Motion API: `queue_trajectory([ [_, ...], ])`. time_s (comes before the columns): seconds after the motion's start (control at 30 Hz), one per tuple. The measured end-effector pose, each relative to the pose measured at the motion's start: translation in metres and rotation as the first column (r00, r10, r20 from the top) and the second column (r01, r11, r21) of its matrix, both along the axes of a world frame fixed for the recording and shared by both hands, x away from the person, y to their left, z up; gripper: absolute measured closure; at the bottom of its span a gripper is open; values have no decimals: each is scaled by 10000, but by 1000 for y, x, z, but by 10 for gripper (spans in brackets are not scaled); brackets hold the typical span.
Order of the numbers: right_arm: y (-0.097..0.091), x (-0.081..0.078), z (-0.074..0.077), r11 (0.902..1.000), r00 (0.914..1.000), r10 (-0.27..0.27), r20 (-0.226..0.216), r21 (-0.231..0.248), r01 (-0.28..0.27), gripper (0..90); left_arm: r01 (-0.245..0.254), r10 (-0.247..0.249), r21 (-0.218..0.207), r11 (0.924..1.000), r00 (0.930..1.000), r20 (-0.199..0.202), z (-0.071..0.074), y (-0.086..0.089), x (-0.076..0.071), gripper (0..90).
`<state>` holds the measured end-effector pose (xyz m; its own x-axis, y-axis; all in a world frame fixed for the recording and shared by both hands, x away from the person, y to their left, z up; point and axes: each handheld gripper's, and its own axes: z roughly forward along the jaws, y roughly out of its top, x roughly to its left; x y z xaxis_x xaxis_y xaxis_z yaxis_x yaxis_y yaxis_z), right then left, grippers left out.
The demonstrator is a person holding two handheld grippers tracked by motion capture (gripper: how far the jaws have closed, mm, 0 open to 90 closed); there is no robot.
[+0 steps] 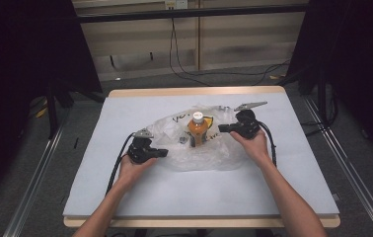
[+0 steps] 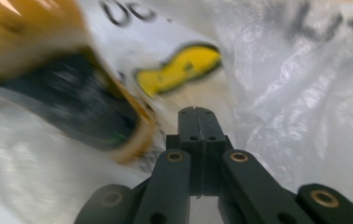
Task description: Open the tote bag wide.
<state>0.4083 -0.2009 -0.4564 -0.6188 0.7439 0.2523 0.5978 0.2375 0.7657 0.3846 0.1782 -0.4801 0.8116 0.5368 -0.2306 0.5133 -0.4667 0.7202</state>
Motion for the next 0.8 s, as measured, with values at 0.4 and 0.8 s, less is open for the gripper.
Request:
queue_trajectory([
  [0.4,-7,7,-19,9996,9989,-274,-381,-63,272,900,523,-430,-1159,9919,9958,814,39,23,-39,900],
  [0.8,3,-2,26,9990,9980,441,460,76,-445,900,1715,-1496,-1362,9757,9762,1571,89,-27,-35,900],
])
